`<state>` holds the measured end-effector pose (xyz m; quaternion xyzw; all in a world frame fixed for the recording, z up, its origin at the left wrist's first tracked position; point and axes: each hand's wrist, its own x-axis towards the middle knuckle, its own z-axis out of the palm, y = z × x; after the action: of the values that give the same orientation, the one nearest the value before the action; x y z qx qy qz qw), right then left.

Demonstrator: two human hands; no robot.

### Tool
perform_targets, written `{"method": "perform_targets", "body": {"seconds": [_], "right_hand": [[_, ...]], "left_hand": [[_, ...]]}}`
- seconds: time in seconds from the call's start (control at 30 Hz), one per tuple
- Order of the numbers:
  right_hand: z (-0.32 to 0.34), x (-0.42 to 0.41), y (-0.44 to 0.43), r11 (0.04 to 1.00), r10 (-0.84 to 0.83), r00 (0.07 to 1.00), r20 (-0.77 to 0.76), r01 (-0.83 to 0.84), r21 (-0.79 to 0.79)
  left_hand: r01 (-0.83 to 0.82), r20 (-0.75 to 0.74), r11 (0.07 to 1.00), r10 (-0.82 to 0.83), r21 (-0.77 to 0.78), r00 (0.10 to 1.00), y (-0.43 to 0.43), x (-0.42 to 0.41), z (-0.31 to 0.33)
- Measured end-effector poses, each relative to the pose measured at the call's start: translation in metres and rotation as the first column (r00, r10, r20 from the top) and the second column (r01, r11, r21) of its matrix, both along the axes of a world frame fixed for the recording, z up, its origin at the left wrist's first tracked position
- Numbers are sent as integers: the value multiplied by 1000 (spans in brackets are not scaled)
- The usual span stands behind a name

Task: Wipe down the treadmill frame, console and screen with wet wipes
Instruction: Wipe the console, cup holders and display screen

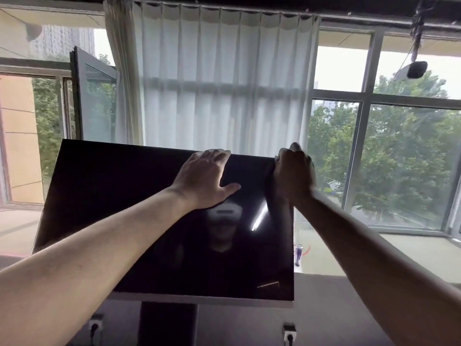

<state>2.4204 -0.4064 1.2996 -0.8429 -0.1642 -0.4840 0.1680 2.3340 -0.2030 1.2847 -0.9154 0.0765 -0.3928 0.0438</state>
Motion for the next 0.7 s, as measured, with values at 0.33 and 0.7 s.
{"method": "perform_targets", "body": {"seconds": [0.33,0.7], "right_hand": [[6,-13,26,969,236,966,-102,-242,-51],[-3,-38,128,968,250,967,-42,-248,48]], "left_hand": [[-16,-10,999,16,-44,1000,50,-16,13],[-38,72,996,44,-79,996,97,-23,4]]}}
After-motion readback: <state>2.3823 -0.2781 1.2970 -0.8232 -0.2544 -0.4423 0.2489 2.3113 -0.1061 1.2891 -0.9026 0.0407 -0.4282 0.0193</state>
